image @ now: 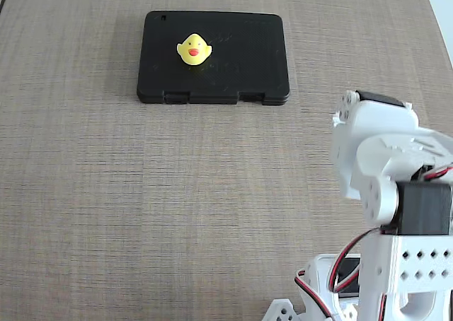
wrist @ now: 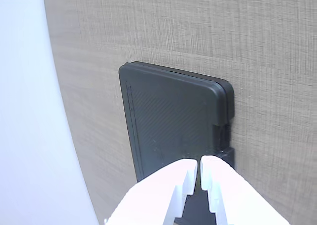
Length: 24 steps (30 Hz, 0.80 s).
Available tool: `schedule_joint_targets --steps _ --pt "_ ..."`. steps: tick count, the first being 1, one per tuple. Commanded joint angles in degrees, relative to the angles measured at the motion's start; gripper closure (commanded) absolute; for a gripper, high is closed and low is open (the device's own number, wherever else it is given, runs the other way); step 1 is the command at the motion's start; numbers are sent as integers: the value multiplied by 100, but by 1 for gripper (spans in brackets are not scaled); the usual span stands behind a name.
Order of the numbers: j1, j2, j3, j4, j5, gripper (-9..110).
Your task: Grasp a duck and put it on the black surface.
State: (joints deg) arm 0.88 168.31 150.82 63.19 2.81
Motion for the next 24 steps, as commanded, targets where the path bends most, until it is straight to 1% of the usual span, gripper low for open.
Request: schedule_joint_targets --steps 1,12,19,24 --pt "35 1055 554 -70 -18 102" --pt "44 2127 1986 18 -9 102" --pt "53 2399 2575 26 -9 102" --pt "53 2399 2602 26 -9 102"
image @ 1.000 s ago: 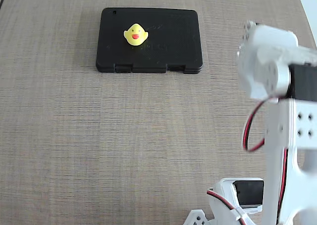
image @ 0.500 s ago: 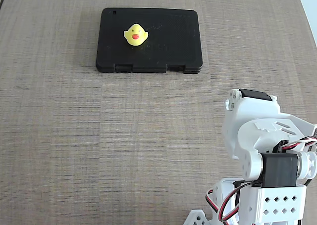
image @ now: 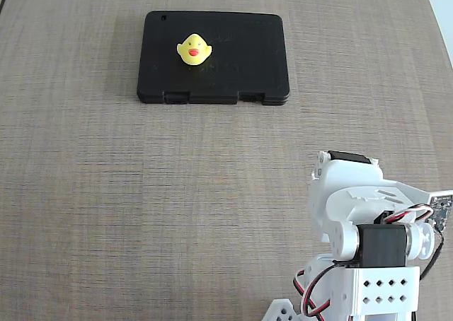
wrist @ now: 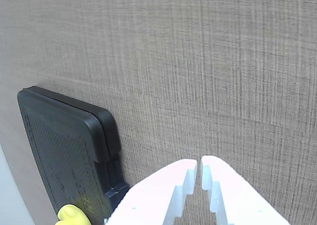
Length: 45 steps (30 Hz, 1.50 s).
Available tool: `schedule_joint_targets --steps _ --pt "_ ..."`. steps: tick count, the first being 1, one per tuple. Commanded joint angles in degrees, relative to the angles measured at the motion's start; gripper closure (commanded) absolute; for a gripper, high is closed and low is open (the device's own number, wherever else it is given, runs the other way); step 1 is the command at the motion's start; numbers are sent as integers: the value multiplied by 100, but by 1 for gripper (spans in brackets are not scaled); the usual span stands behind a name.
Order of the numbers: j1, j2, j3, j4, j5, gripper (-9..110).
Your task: Grasp a duck and put it on the black surface.
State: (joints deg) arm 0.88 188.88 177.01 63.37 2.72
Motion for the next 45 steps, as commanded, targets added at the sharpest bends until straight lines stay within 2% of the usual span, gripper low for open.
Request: schedule_joint_targets --steps 1,19,45 --pt "53 343 -18 9 0 102" --pt "-53 352 -132 483 -9 102" --pt "-53 352 -132 501 -18 102"
